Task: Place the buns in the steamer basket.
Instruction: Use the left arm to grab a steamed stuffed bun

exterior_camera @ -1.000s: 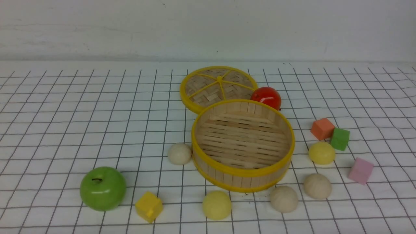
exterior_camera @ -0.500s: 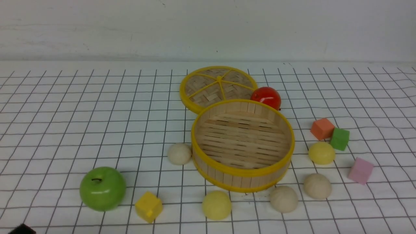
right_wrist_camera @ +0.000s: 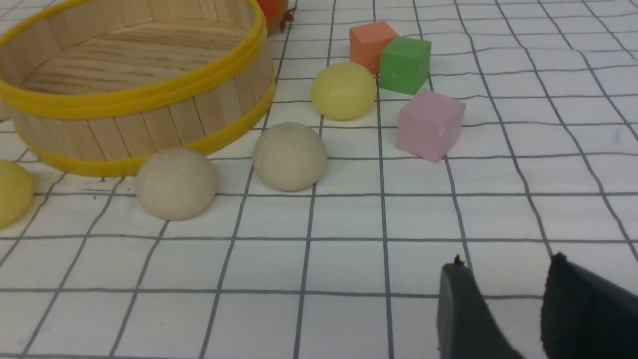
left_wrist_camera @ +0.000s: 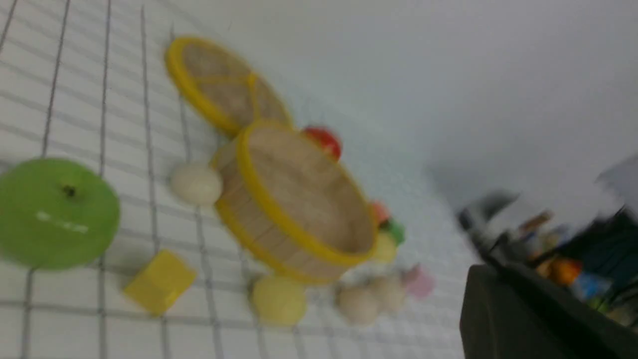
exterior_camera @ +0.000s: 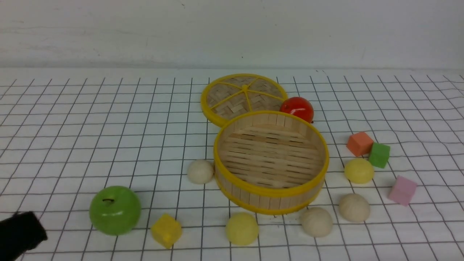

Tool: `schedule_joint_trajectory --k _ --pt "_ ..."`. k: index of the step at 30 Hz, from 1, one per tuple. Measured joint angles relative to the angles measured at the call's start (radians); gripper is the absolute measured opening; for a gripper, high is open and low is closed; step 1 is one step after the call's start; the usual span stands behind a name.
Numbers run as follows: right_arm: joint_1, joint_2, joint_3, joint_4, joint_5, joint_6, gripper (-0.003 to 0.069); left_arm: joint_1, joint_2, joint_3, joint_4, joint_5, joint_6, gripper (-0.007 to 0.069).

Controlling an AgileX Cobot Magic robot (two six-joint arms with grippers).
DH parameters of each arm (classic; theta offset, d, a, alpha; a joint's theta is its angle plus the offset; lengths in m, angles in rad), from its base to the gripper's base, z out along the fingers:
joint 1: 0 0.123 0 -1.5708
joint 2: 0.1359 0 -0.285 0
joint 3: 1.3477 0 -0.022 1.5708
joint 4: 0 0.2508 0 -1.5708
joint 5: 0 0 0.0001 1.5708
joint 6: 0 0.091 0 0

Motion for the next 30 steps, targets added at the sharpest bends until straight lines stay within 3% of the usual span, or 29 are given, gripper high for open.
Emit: schedule_joint_trajectory --k 3,5,10,13,19,25,30 --pt "0.0 0.0 0.0 0.0 0.0 0.0 0.0241 0.0 0.296 -0.167 0.139 0.225 0.031 -0.0013" --pt "0.0 0.0 0.0 0.0 0.0 0.0 0.0241 0.0 0.423 -0.22 0.181 0.269 0.073 -0.0013" --pt "0.0 0.0 0.0 0.0 0.0 0.0 0.0241 -0.006 0.79 -0.354 0.157 0.233 0.249 -0.0013" --pt "0.0 0.0 0.0 0.0 0.0 0.0 0.0241 -0.068 0.93 -0.438 0.116 0.183 0.299 -0.0013" --pt "0.0 0.0 0.0 0.0 0.0 0.0 0.0241 -0.229 1.151 -0.614 0.164 0.146 0.299 -0.0013" --pt "0.0 0.0 0.0 0.0 0.0 0.0 0.0241 -0.238 1.411 -0.808 0.254 0.152 0.277 -0.0011" --pt "0.0 0.0 0.0 0.0 0.0 0.0 0.0241 -0.237 1.549 -0.939 0.342 0.152 0.274 0.0079"
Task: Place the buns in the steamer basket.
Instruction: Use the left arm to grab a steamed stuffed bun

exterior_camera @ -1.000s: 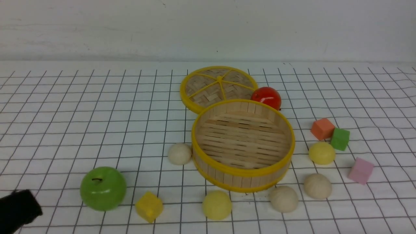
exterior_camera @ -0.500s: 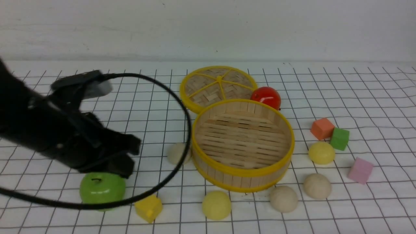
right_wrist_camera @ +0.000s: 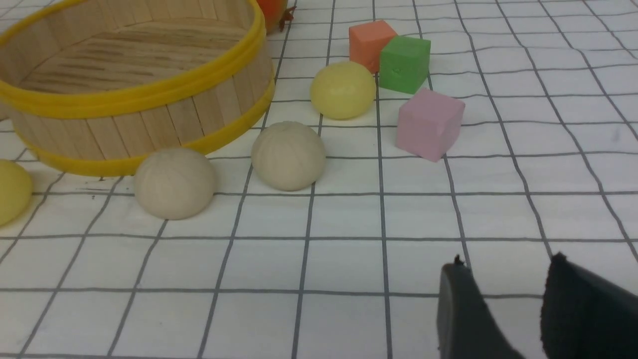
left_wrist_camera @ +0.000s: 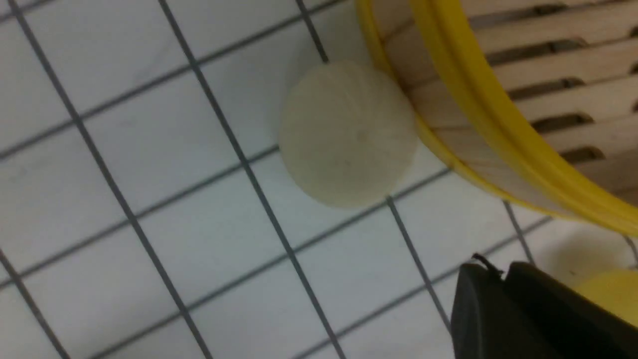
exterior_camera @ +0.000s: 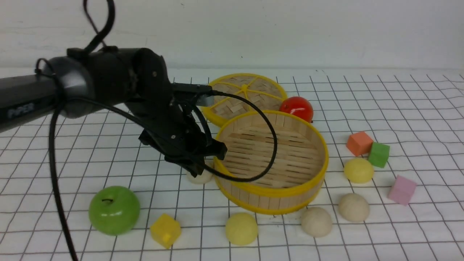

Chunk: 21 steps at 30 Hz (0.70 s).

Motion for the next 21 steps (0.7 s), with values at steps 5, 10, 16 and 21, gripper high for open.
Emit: schedule_joint_trajectory --k 5,10,16,21 --pt "0.0 0.0 0.0 0.0 0.0 0.0 0.0241 0.0 0.051 -0.046 0.055 -0.034 0.0 0.0213" --pt "0.0 0.0 0.0 0.0 0.0 0.0 0.0241 0.0 0.07 -0.052 0.067 -0.102 0.0 0.0269" --pt "0.0 0.0 0.0 0.0 0.0 0.0 0.0241 0.002 0.119 -0.052 0.113 -0.17 0.0 0.028" --pt "0.0 0.0 0.0 0.0 0.0 0.0 0.0241 0.002 0.143 -0.052 0.122 -0.188 0.0 0.0281"
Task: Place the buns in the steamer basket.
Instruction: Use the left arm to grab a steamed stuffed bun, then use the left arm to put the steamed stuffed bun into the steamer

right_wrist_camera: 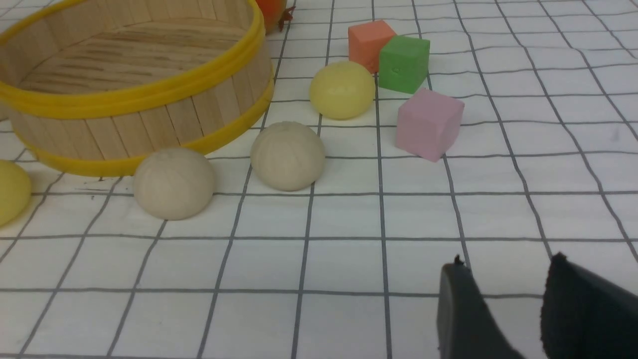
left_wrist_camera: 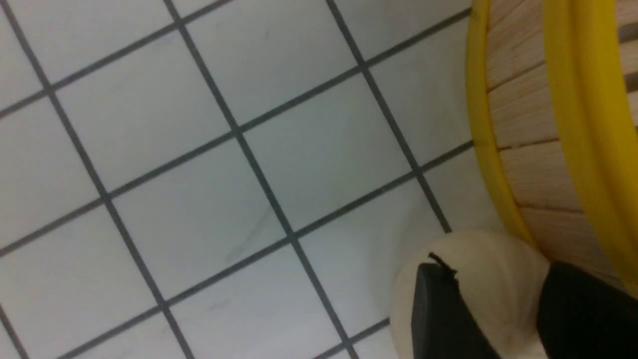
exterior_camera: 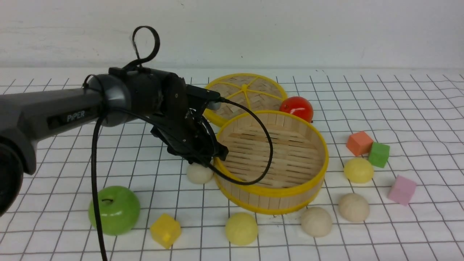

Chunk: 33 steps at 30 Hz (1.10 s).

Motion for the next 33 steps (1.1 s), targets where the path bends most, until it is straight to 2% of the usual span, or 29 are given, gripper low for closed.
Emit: schedule_joint_trajectory --k 4,11,12,14,15,22,26,30,33 --pt "0.0 0.0 0.0 0.0 0.0 0.0 0.0241 0.0 0.011 0.0 0.001 -0.009 0.0 0.0267" --pt "0.0 0.0 0.0 0.0 0.0 0.0 0.0241 0.003 0.026 -0.002 0.002 -0.009 -0.02 0.0153" --pt "0.0 0.0 0.0 0.0 0.0 0.0 0.0241 0.005 0.026 -0.003 0.004 -0.005 -0.037 0.0088" --pt "0.0 0.0 0.0 0.0 0.0 0.0 0.0241 0.005 0.017 -0.004 0.007 0.006 -0.055 0.0015" --pt "0.0 0.0 0.0 0.0 0.0 0.0 0.0241 0.005 0.01 -0.004 0.012 0.014 -0.055 0.0002" --pt "0.0 0.0 0.0 0.0 0.0 0.0 0.0241 -0.009 -0.148 -0.002 0.028 0.077 -0.089 -0.0012" --pt "0.0 0.0 0.0 0.0 0.0 0.0 0.0241 -0.09 -0.251 -0.004 -0.051 0.021 -0.021 -0.0012" --pt "0.0 0.0 0.0 0.0 0.0 0.0 0.0241 -0.157 -0.201 -0.007 -0.121 -0.061 0.017 -0.0011" --pt "0.0 0.0 0.0 0.0 0.0 0.0 0.0241 -0.156 -0.113 -0.026 -0.125 -0.084 0.018 0.0015"
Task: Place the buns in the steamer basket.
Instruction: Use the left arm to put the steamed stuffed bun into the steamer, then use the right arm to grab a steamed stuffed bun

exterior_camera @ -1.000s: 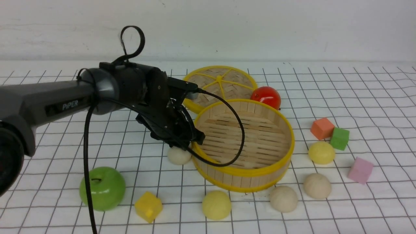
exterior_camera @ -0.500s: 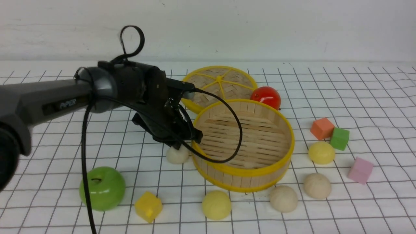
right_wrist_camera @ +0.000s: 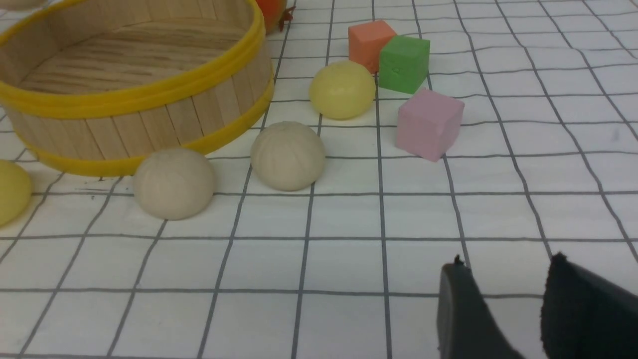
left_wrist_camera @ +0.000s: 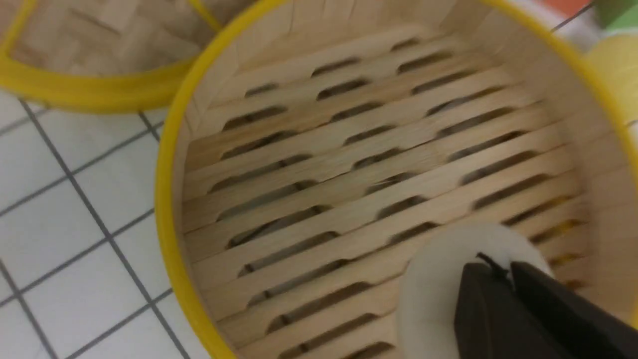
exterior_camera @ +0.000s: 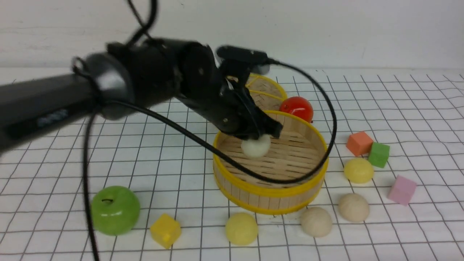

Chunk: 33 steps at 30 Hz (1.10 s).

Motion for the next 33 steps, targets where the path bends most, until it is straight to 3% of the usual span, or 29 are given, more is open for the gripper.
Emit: schedule_joint_trajectory --k 4,7,8,9,14,17,20,22,24,25,26,30,33 --pt "0.0 0.0 0.0 0.0 0.0 0.0 0.0241 0.014 0.086 -0.042 0.001 0.009 0.0 0.0078" --pt "0.0 0.0 0.0 0.0 0.0 0.0 0.0241 0.02 0.138 -0.093 0.003 0.037 -0.005 0.0211" --pt "0.0 0.0 0.0 0.0 0.0 0.0 0.0241 0.02 0.139 -0.095 0.003 0.041 -0.008 0.022" --pt "0.0 0.0 0.0 0.0 0.0 0.0 0.0241 0.021 0.143 -0.111 0.003 0.057 -0.025 0.0295" --pt "0.0 0.0 0.0 0.0 0.0 0.0 0.0241 0.021 0.122 -0.143 0.003 0.15 -0.083 0.045" --pt "0.0 0.0 0.0 0.0 0.0 0.0 0.0241 0.021 0.071 -0.152 0.003 0.222 -0.091 0.0468" --pt "0.0 0.0 0.0 0.0 0.0 0.0 0.0241 0.021 -0.03 -0.153 0.003 0.28 -0.098 0.039" --pt "0.0 0.0 0.0 0.0 0.0 0.0 0.0241 0.021 -0.11 -0.145 -0.002 0.288 -0.098 0.0275" --pt "0.0 0.0 0.0 0.0 0.0 0.0 0.0241 0.021 -0.233 -0.096 -0.025 0.276 -0.092 0.0085" --pt "0.0 0.0 0.0 0.0 0.0 0.0 0.0241 0.021 -0.245 -0.09 -0.027 0.274 -0.092 0.0071" --pt "0.0 0.0 0.0 0.0 0.0 0.0 0.0241 0.021 -0.34 -0.024 -0.046 0.248 -0.08 -0.0005" --pt "0.0 0.0 0.0 0.0 -0.006 0.001 0.0241 0.021 -0.617 0.232 -0.083 0.115 -0.055 -0.0013" --pt "0.0 0.0 0.006 0.067 -0.052 0.053 0.0241 0.021 -0.828 0.453 -0.089 -0.003 -0.049 -0.0013"
